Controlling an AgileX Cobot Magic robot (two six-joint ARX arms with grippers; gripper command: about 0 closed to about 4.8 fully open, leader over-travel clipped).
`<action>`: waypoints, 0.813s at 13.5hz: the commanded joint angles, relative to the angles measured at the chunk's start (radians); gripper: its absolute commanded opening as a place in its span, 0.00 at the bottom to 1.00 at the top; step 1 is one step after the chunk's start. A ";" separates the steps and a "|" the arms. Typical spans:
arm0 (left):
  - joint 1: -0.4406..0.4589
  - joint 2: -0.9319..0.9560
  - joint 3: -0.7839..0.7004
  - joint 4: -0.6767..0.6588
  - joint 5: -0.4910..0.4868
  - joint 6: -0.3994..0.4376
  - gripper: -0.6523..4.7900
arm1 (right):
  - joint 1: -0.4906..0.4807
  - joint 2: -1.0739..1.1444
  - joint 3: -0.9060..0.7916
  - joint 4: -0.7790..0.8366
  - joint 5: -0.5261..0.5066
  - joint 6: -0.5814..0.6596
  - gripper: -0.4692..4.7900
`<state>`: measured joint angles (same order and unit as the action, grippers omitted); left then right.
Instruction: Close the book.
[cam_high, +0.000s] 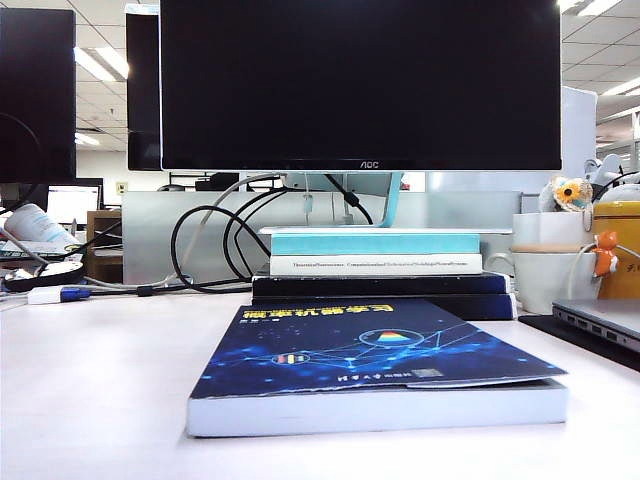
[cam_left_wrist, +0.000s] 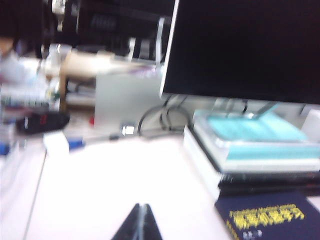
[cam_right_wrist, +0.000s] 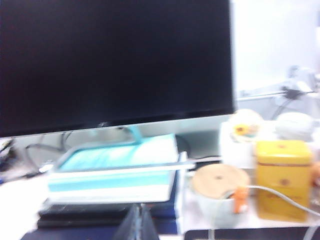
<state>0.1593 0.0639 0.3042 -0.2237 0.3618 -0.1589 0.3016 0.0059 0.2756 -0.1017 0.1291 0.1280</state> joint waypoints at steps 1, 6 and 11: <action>0.002 -0.063 -0.061 -0.007 -0.091 -0.085 0.11 | 0.000 0.011 -0.054 0.155 0.003 0.008 0.08; 0.002 -0.063 -0.173 0.064 -0.235 -0.060 0.11 | -0.001 0.000 -0.255 0.211 0.064 -0.050 0.08; 0.002 -0.063 -0.294 0.049 -0.239 -0.016 0.14 | 0.000 0.005 -0.268 0.128 0.122 -0.047 0.08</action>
<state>0.1600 0.0051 0.0116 -0.1631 0.1242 -0.1864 0.3012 0.0097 0.0086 0.0299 0.2371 0.0822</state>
